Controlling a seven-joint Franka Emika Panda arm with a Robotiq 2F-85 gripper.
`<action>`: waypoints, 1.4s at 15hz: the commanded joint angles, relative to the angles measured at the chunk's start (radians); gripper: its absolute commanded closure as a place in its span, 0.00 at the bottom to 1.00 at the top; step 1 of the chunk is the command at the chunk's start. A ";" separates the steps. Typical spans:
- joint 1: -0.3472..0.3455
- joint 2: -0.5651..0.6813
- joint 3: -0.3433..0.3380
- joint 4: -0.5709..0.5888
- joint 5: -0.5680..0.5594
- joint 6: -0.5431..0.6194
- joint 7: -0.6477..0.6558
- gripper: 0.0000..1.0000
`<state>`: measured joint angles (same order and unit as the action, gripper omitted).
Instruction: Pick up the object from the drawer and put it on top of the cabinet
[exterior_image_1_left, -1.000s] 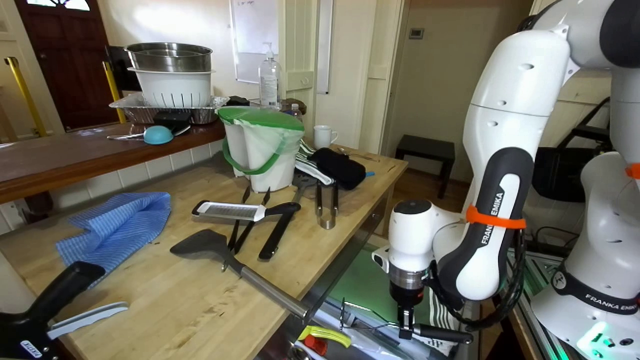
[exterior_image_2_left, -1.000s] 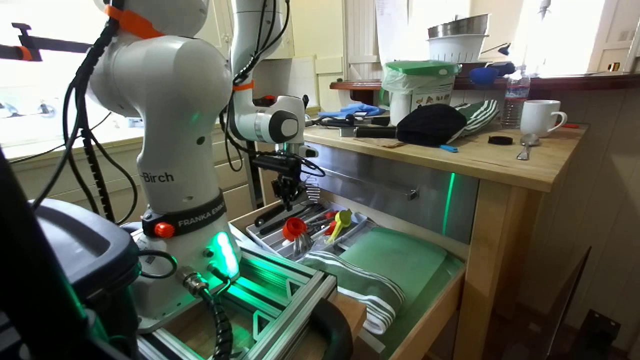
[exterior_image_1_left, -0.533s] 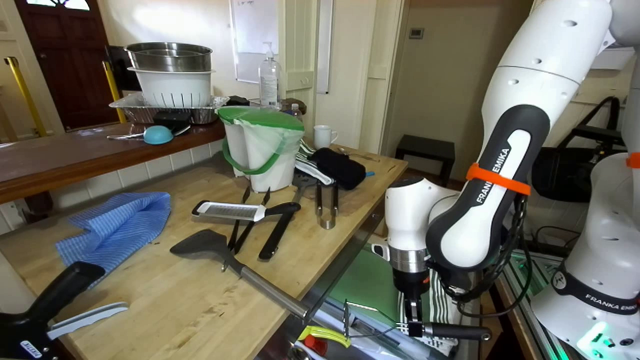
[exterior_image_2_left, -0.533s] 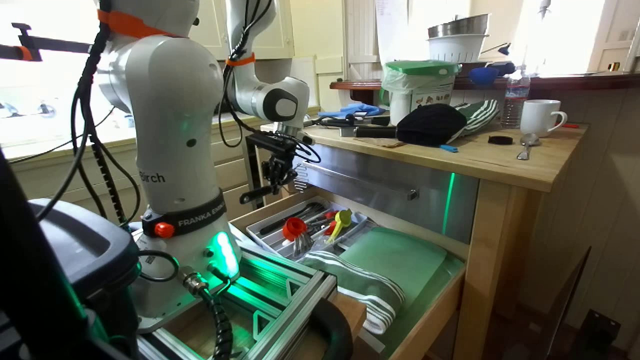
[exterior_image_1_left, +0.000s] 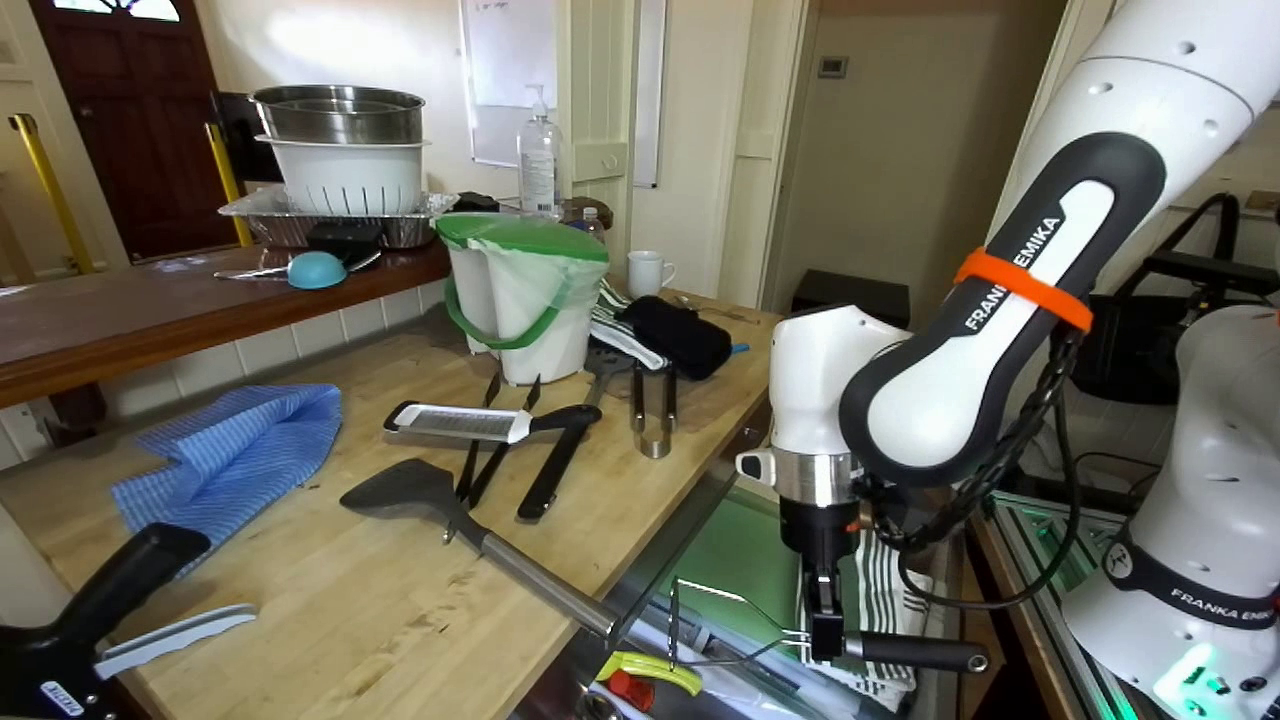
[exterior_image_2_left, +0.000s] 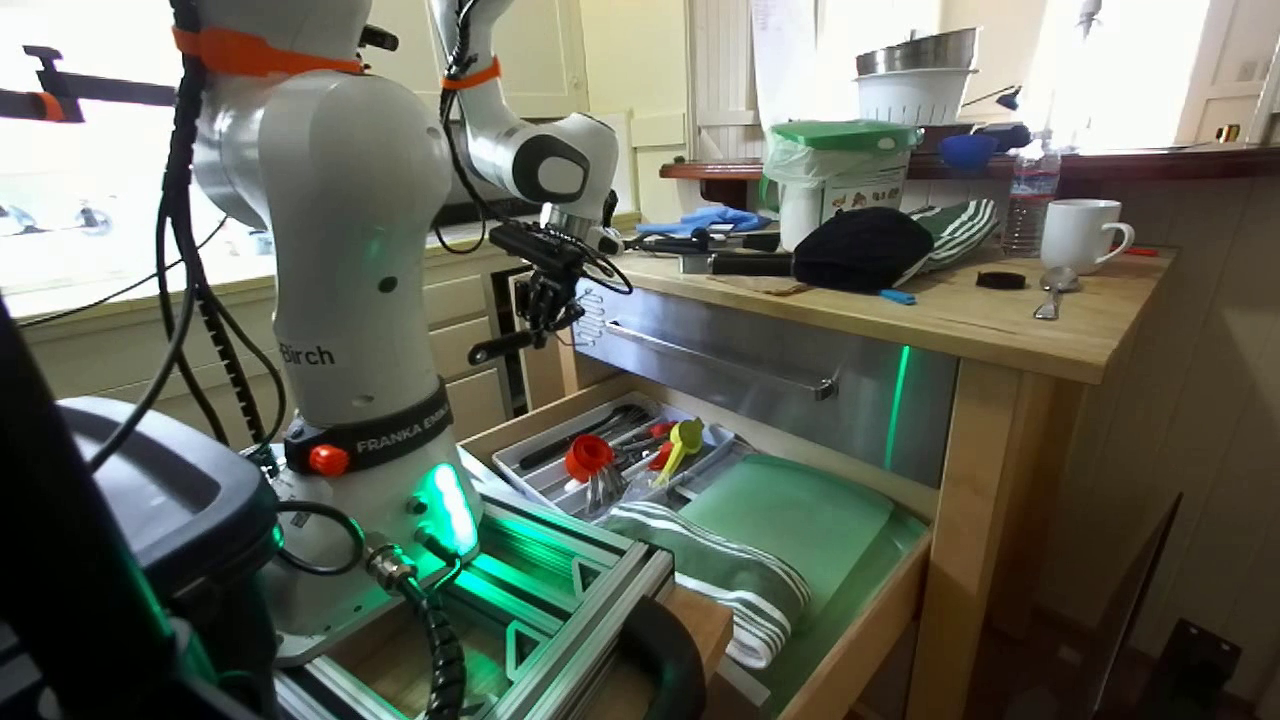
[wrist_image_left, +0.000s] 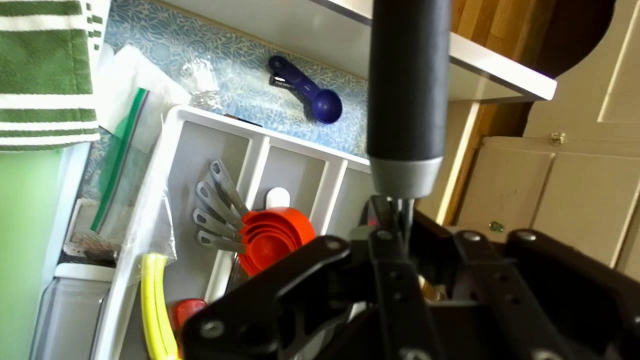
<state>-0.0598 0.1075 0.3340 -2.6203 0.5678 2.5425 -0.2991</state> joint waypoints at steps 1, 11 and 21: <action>0.064 -0.081 -0.050 0.012 0.088 -0.068 -0.056 0.98; 0.164 -0.146 -0.137 0.097 0.203 -0.140 -0.093 0.98; 0.169 -0.214 -0.212 0.177 0.358 -0.268 -0.206 0.98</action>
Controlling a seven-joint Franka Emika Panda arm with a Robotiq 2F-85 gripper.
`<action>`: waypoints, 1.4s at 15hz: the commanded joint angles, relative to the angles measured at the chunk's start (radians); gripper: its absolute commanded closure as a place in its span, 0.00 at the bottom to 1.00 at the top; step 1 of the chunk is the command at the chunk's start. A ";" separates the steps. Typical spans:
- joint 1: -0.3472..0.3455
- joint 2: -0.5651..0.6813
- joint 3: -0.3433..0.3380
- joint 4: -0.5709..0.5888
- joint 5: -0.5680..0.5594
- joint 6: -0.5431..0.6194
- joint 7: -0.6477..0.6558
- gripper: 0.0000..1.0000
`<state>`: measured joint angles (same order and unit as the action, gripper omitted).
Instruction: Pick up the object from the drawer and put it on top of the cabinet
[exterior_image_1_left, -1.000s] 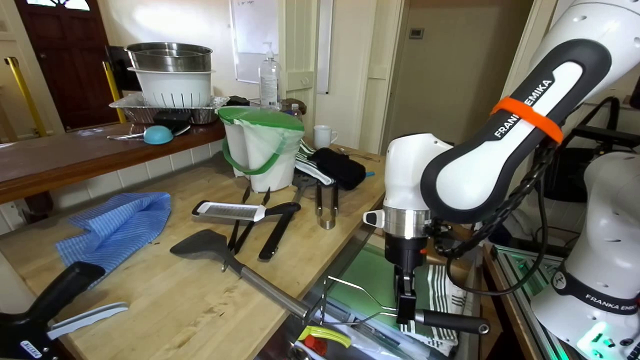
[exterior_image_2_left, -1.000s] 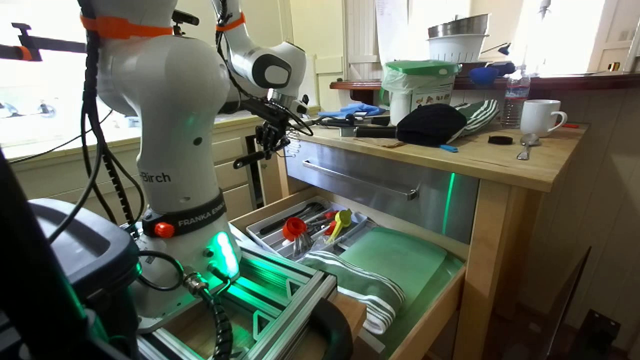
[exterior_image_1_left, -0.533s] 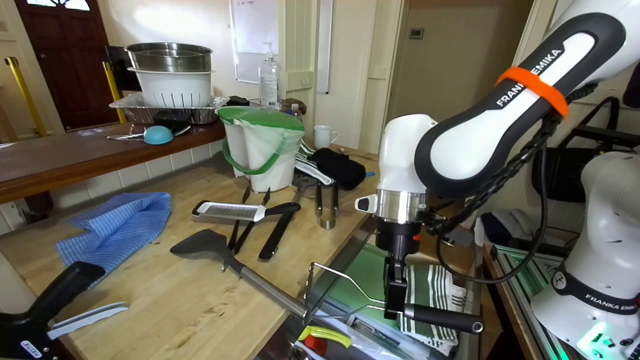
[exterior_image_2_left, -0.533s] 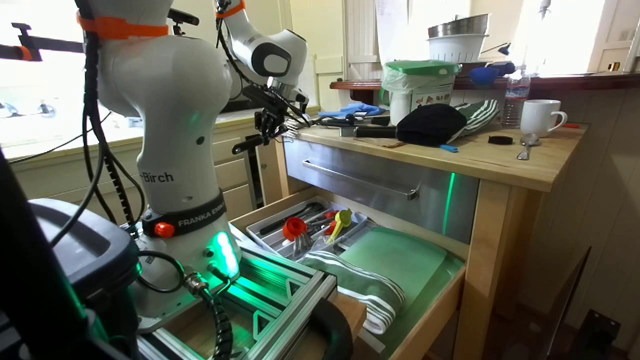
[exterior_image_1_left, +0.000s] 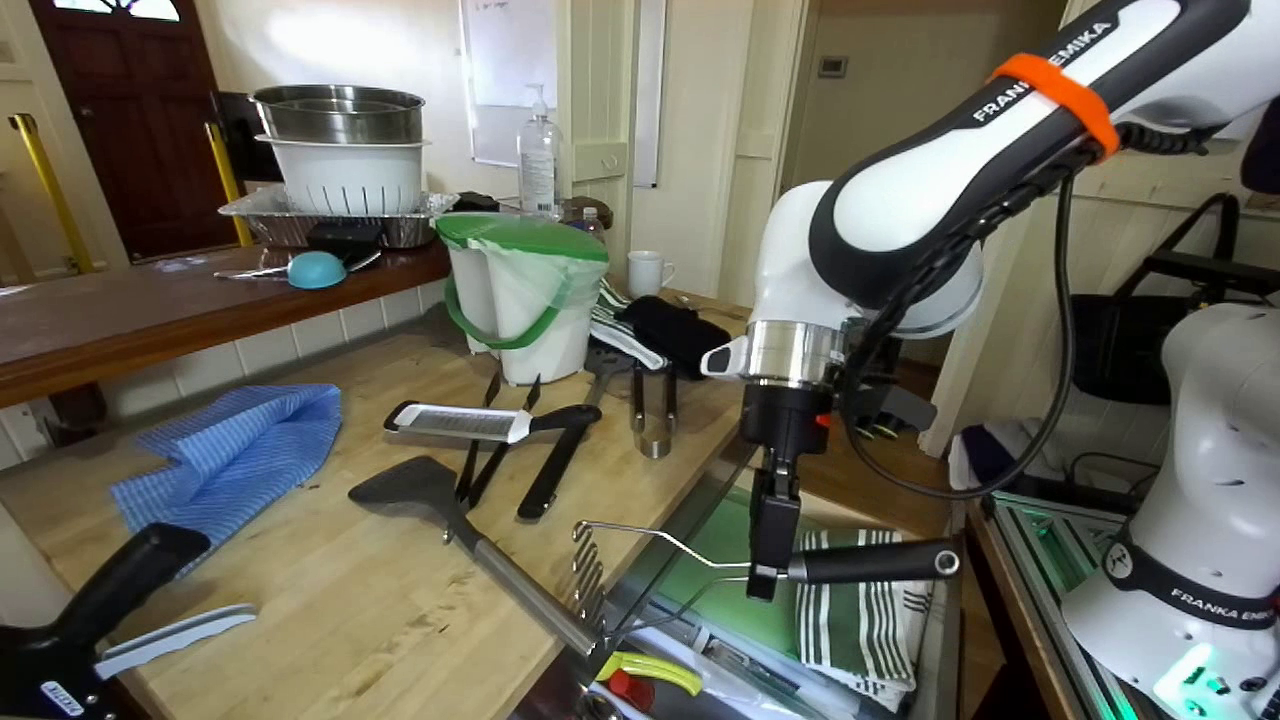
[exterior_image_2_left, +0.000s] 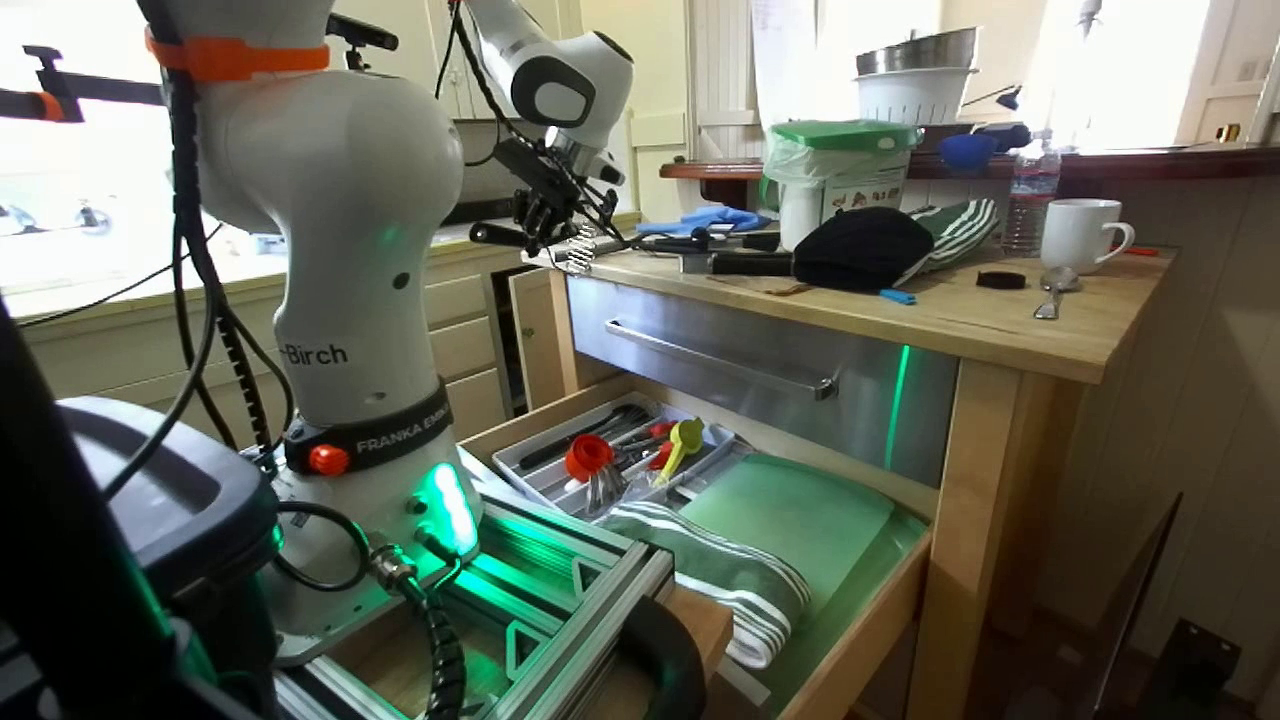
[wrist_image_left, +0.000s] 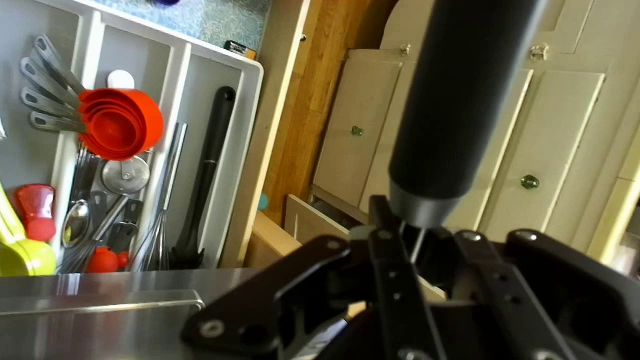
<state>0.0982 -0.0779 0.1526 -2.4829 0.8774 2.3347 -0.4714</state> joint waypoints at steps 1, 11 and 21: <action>0.009 -0.036 -0.038 0.051 0.055 -0.076 -0.037 0.98; 0.029 -0.012 -0.036 0.176 0.097 0.129 -0.080 0.98; 0.060 0.096 -0.008 0.228 0.135 0.391 -0.161 0.94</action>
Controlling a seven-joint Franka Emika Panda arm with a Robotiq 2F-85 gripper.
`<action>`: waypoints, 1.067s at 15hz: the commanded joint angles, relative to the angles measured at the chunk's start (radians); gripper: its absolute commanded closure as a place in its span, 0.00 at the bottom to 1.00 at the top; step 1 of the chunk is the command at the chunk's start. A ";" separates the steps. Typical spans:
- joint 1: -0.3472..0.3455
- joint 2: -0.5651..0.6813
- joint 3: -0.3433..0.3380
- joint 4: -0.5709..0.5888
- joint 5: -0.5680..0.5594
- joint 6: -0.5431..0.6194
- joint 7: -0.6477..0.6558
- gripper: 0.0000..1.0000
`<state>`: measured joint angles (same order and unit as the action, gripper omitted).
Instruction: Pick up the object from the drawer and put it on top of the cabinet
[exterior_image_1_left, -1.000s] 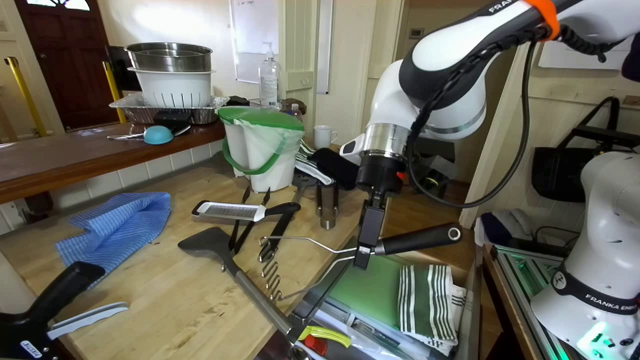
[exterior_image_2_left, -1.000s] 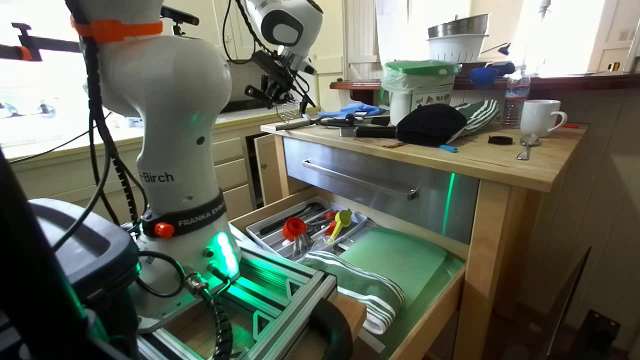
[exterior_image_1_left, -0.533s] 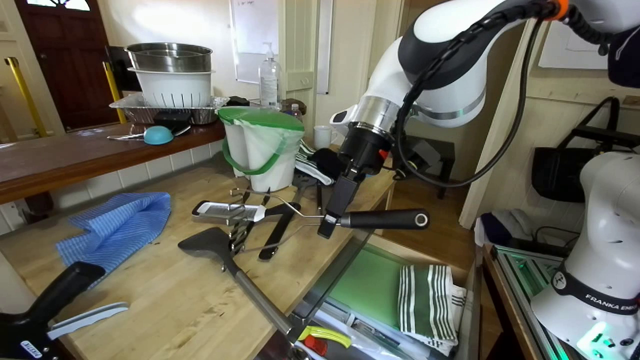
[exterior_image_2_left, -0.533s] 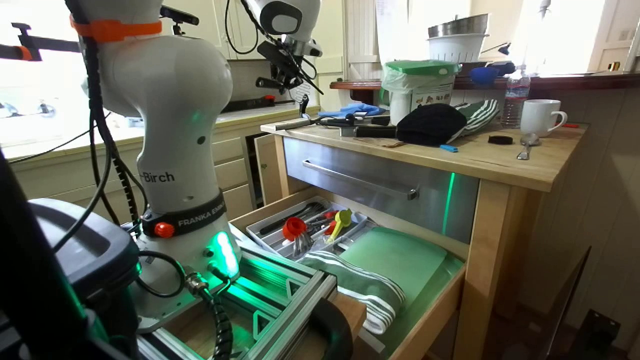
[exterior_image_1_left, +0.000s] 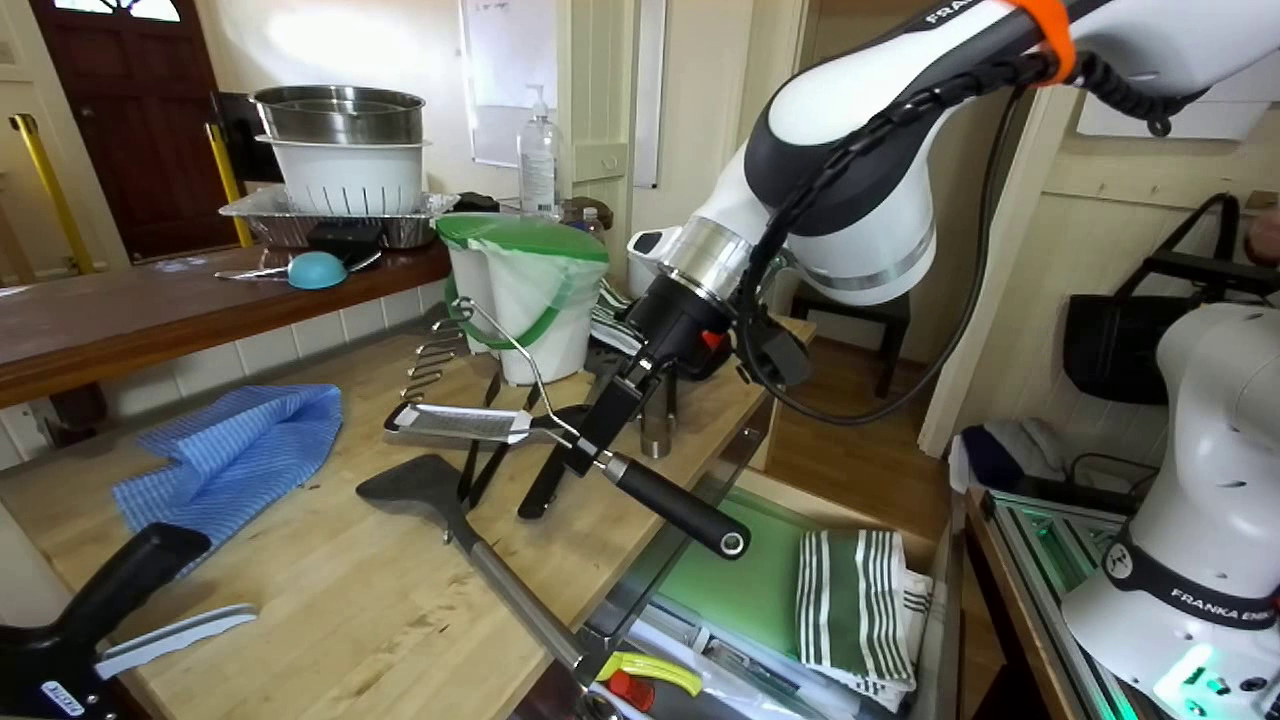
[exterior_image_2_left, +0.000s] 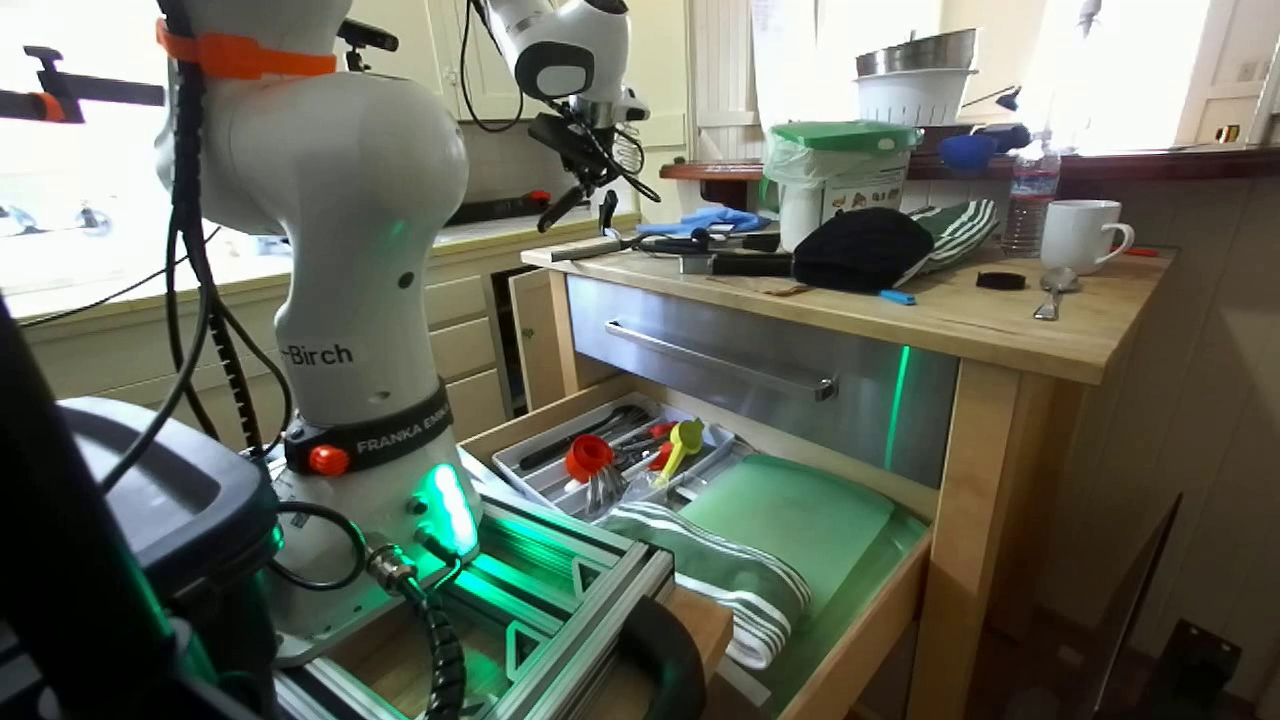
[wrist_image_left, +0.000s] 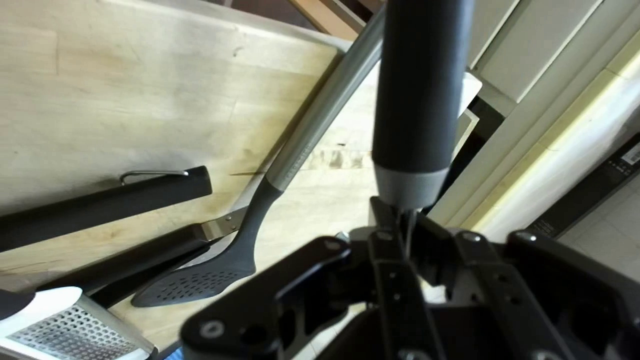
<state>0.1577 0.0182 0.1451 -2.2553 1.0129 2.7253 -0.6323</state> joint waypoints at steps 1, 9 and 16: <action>0.000 -0.002 0.000 0.000 0.000 0.000 0.000 0.94; -0.027 0.183 -0.032 0.228 -0.257 -0.035 0.243 0.98; -0.068 0.433 -0.063 0.575 -0.593 -0.226 0.645 0.98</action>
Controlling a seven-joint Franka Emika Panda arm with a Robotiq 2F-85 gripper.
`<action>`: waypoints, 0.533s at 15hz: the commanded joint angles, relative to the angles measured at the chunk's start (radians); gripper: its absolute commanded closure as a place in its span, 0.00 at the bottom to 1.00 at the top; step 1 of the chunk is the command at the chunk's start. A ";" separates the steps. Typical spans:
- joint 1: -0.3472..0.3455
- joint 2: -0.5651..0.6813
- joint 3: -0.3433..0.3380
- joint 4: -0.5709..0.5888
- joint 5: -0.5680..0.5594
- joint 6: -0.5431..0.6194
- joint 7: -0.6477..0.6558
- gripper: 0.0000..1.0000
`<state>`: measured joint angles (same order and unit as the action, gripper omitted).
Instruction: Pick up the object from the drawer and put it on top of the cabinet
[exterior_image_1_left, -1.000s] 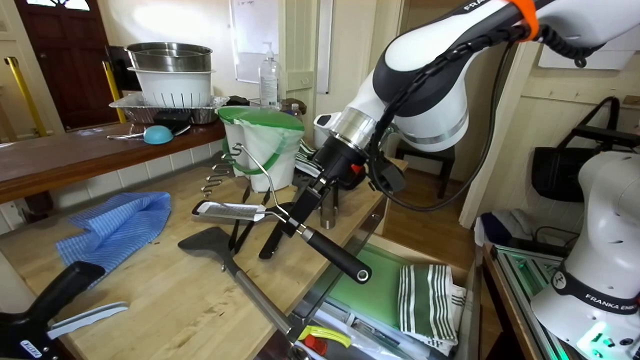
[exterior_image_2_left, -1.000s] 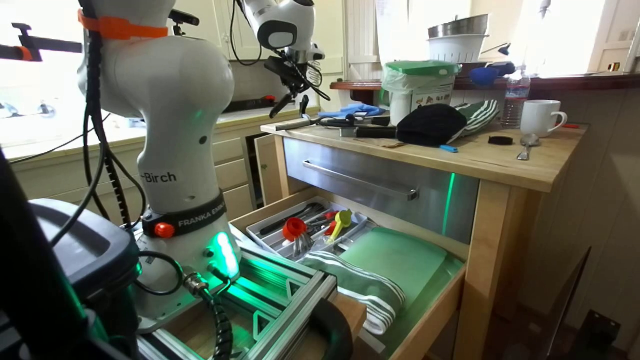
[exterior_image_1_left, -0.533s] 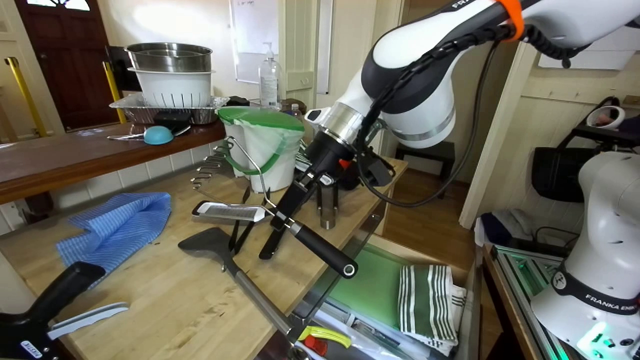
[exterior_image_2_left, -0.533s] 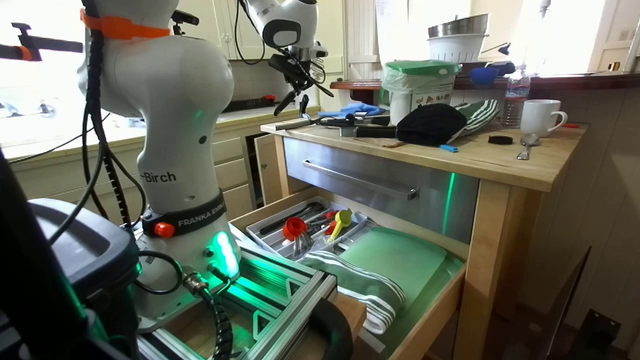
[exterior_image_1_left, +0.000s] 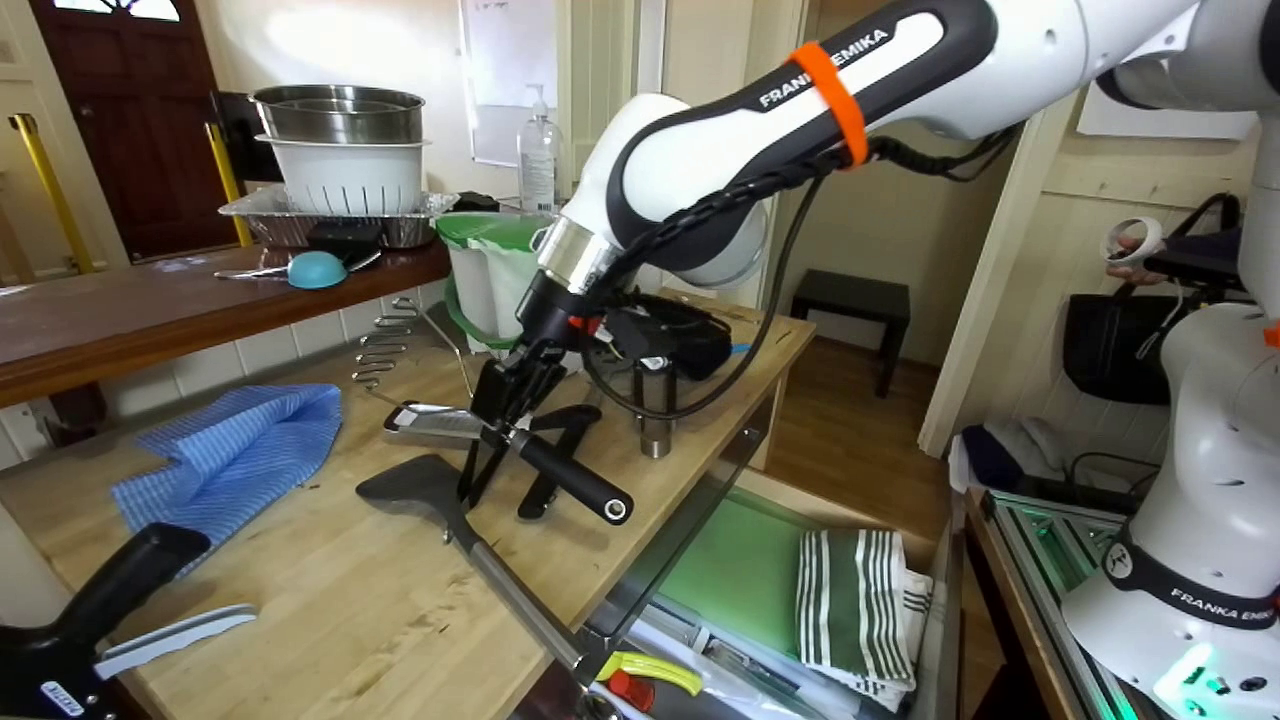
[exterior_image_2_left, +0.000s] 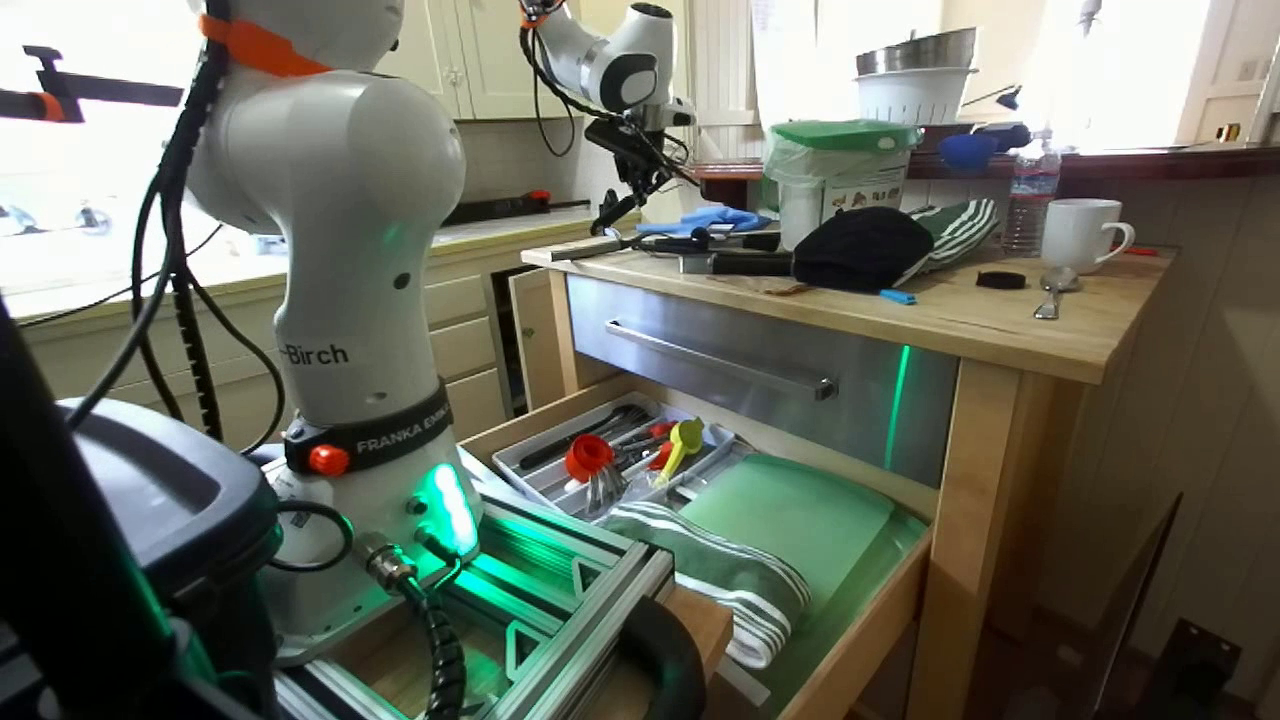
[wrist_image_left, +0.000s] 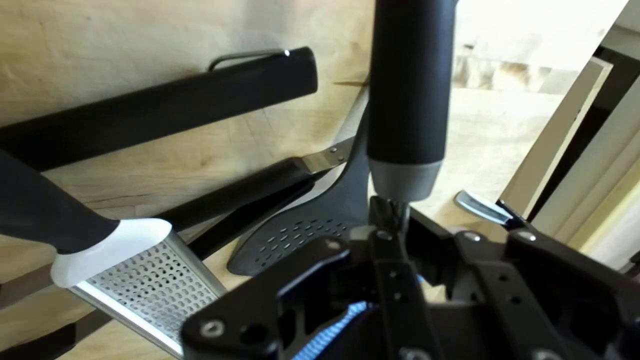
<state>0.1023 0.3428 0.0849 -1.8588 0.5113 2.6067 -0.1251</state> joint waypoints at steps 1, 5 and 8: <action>-0.013 0.131 -0.004 0.212 -0.117 -0.135 0.167 0.98; -0.018 0.195 -0.016 0.288 -0.188 -0.198 0.242 0.98; -0.034 0.205 -0.018 0.261 -0.197 -0.140 0.231 0.98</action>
<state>0.0841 0.5246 0.0669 -1.6171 0.3432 2.4536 0.0835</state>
